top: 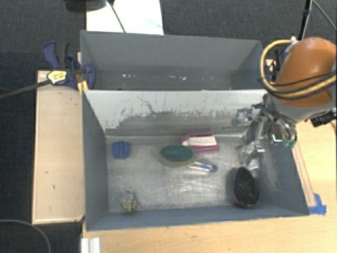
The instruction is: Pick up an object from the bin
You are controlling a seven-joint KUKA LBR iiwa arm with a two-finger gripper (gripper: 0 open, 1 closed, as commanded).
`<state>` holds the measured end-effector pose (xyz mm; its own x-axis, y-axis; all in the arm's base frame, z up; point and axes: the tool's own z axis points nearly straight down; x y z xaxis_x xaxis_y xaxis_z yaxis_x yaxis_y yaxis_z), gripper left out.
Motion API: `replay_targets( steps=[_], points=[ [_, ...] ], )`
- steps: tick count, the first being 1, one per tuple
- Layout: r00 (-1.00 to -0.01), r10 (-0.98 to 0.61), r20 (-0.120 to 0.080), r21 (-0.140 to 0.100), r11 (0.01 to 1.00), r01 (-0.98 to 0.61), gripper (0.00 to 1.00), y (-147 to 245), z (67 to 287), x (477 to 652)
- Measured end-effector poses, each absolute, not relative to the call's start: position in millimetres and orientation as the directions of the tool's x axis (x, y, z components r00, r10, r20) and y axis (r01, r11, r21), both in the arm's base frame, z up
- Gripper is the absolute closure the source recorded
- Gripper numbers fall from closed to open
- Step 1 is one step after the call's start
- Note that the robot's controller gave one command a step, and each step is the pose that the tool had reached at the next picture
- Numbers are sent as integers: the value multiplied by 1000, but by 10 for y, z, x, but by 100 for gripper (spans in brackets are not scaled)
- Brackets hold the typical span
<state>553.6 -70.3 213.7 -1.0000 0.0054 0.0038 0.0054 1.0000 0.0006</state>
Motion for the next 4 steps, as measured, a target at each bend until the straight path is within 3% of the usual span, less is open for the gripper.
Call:
replay_targets(
  steps=[1, 2, 3, 4],
  points=[
    [-994, -106, -23, -3, 994, -106, 0, -462, 749, 5794],
    [-993, -110, -51, -6, 994, -110, 100, -454, 846, 5871],
    [-994, -112, -20, -3, 994, -112, 0, -463, 764, 5787],
    [-997, -83, -2, -4, 997, -83, 0, -7, 731, 5915]
  ],
)
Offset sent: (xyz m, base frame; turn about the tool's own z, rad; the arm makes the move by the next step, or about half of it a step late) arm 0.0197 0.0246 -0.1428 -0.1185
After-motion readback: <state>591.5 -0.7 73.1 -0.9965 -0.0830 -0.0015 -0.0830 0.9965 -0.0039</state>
